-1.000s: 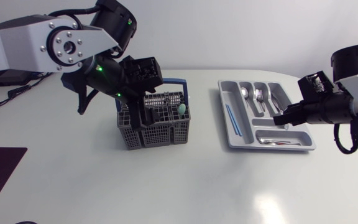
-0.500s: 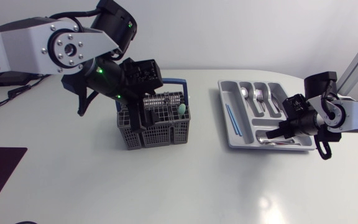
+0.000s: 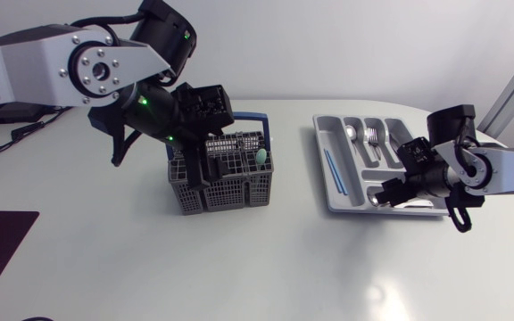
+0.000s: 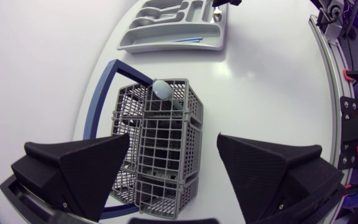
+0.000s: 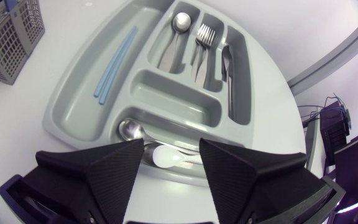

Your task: Unload the cutlery basket into the drawer organizer.

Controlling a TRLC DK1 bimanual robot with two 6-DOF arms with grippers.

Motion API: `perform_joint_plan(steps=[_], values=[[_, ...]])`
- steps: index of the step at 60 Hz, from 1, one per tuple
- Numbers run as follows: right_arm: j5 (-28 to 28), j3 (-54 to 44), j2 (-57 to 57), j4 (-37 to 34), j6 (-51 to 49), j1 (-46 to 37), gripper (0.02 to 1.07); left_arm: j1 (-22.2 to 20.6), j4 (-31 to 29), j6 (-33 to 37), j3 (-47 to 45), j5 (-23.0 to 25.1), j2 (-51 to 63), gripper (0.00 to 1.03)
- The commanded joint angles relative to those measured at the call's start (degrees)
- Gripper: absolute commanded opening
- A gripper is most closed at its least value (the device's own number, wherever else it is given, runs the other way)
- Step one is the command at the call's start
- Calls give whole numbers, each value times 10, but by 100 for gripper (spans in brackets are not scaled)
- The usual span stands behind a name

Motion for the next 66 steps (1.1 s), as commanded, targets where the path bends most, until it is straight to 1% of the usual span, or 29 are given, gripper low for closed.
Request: perform_joint_plan(steps=[1,5,8,11,12,14,16,18,22,25,27,29,33,38,42,45,53,60,66], values=[[-6,-1,-75,-30,2,34,82,2,2,8,-17,4,-15,98],[-36,13,-126,-58,15,66,82,3,1,8,-21,4,-22,98],[-80,20,-156,-66,25,86,82,3,2,7,-25,4,-26,98],[-90,31,-165,-71,38,105,82,3,1,6,-31,4,-32,98],[-102,36,-165,-77,43,111,82,3,1,5,-33,4,-33,98],[-148,42,-163,-81,49,118,82,3,2,6,-35,4,-36,98],[-180,48,-156,-79,56,117,82,3,2,6,-39,4,-38,98],[-189,57,-140,-80,68,117,81,3,1,5,-42,4,-40,98],[-235,73,-111,-77,79,119,81,3,2,5,-47,4,-44,98],[-246,85,-89,-73,89,124,77,4,2,5,-53,4,-49,98],[-264,97,-72,-71,96,132,75,5,2,6,-58,4,-53,98],[-285,110,-54,-63,109,140,75,7,2,5,-63,4,-55,98],[-306,127,-34,-62,119,153,75,9,2,4,-67,4,-61,98],[-311,150,-3,-56,132,179,75,12,3,-7,-72,4,-69,98],[-318,167,25,-54,135,196,70,12,4,-17,-80,4,-78,98],[-320,176,41,-44,142,205,68,12,6,-26,-86,5,-83,98],[-326,203,78,-41,142,223,68,19,18,-50,-100,12,-93,98],[-338,227,109,-43,142,225,68,40,45,-82,-110,23,-102,98],[-342,245,131,-45,142,227,65,57,76,-109,-121,30,-111,98]])
